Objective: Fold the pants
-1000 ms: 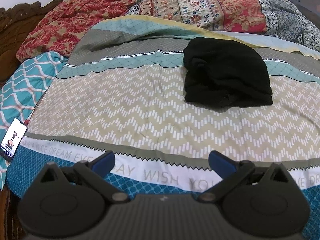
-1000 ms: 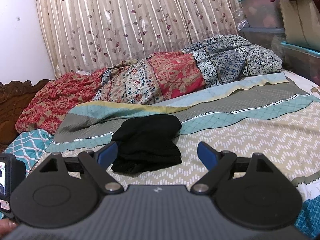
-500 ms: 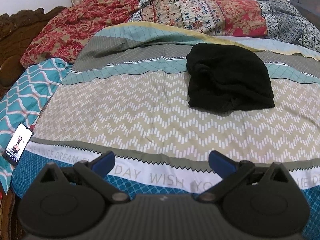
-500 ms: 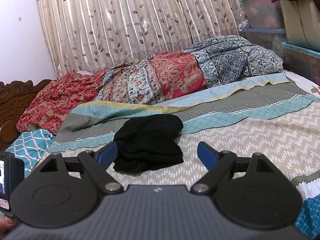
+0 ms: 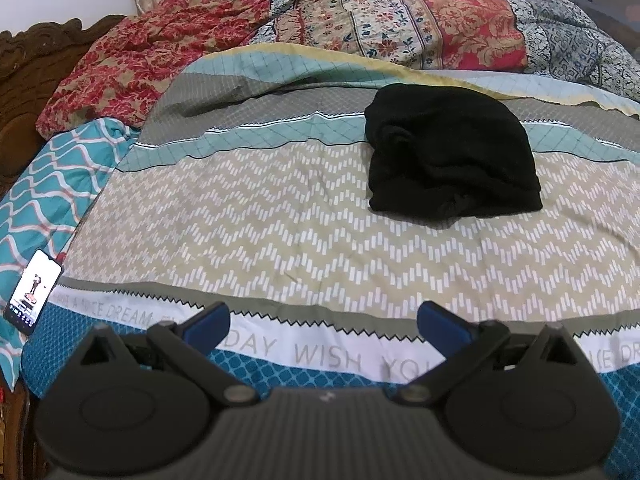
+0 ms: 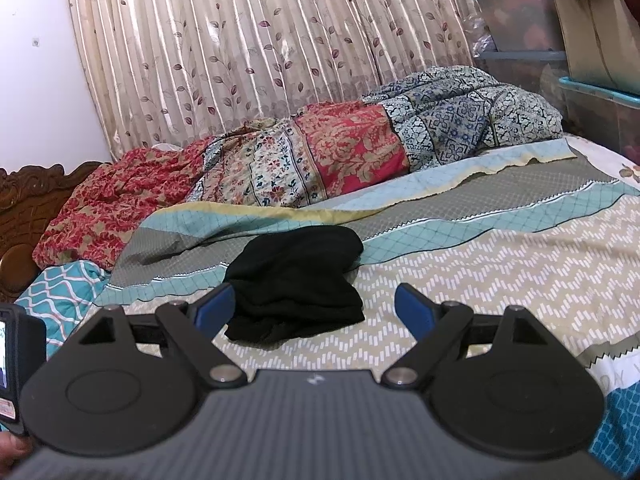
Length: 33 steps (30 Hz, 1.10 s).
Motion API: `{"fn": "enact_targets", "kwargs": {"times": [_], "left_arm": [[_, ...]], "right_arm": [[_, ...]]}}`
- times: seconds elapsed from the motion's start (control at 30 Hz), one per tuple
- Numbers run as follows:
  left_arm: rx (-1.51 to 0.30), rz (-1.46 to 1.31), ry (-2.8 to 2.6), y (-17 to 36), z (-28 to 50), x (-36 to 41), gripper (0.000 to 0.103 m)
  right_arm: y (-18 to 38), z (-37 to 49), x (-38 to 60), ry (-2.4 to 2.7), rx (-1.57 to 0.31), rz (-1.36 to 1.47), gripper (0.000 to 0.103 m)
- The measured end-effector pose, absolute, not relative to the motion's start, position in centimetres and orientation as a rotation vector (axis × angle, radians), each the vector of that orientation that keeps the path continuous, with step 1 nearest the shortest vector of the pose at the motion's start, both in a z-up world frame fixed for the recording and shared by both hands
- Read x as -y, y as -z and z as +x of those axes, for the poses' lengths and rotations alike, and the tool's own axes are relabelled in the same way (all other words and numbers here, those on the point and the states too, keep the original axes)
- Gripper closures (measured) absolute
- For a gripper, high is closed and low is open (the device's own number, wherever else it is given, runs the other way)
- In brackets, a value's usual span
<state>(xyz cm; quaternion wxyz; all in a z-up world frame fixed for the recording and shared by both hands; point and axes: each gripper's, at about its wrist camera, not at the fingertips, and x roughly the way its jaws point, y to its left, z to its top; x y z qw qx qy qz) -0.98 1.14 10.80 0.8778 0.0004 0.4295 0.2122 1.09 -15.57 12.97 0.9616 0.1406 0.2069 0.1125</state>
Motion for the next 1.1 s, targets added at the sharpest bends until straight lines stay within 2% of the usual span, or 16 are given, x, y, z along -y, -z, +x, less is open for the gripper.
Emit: {"fn": "enact_targets", "kwargs": {"times": [1.1], "left_arm": [[-0.916,0.026,-0.389,-11.0,-0.7,-0.1,0.000]], "right_arm": [[-12.0,0.9,15.8,-0.225,-0.441,0.303,0.014]]}}
